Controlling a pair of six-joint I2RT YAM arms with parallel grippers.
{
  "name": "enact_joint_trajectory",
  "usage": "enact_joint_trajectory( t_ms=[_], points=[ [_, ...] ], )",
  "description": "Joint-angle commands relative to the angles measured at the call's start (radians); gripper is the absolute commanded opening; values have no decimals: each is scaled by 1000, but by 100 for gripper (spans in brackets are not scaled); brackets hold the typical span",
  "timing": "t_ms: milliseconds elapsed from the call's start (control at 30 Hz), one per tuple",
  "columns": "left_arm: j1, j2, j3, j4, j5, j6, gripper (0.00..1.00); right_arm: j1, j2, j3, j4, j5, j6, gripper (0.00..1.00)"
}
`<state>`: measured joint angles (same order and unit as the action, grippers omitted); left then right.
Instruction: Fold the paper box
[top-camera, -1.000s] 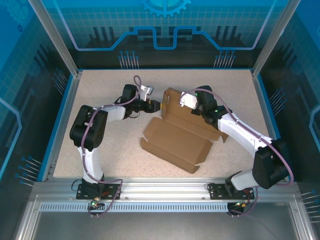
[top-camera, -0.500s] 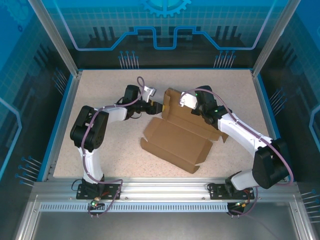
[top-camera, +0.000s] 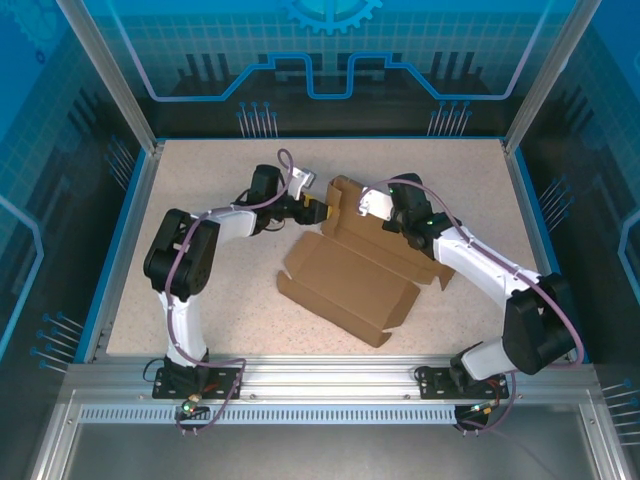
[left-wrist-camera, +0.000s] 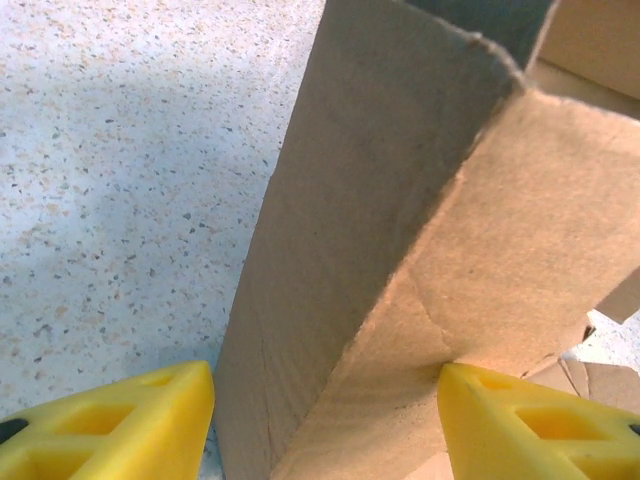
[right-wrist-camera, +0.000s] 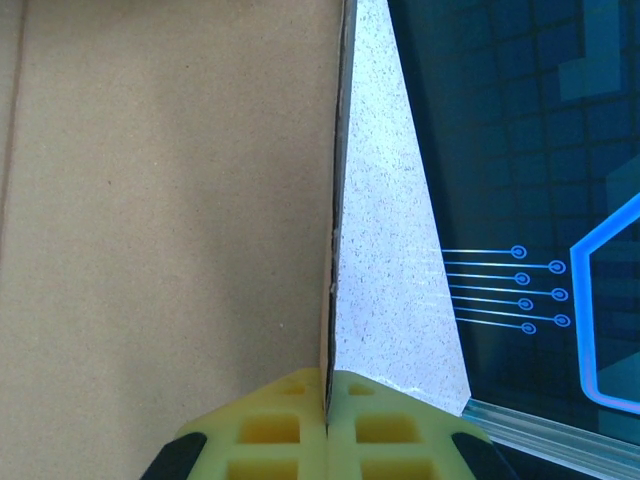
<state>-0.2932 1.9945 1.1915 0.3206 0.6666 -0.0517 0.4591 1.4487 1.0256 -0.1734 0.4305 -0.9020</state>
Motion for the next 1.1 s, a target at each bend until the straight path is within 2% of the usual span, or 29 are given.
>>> enact_joint_trajectory(
  t_ms=[0, 300, 700, 1067],
  points=[
    [-11, 26, 37, -2, 3, 44, 61, 4, 15, -22, 18, 1, -37, 0],
    [-11, 29, 28, 11, 12, 62, 60, 10, 26, -35, 52, 28, -69, 0],
    [-15, 18, 16, 12, -27, 76, 63, 16, -5, -26, 45, 2, -59, 0],
    [-55, -71, -126, 102, -110, 69, 62, 42, -57, -97, 92, -54, -117, 0]
  ],
)
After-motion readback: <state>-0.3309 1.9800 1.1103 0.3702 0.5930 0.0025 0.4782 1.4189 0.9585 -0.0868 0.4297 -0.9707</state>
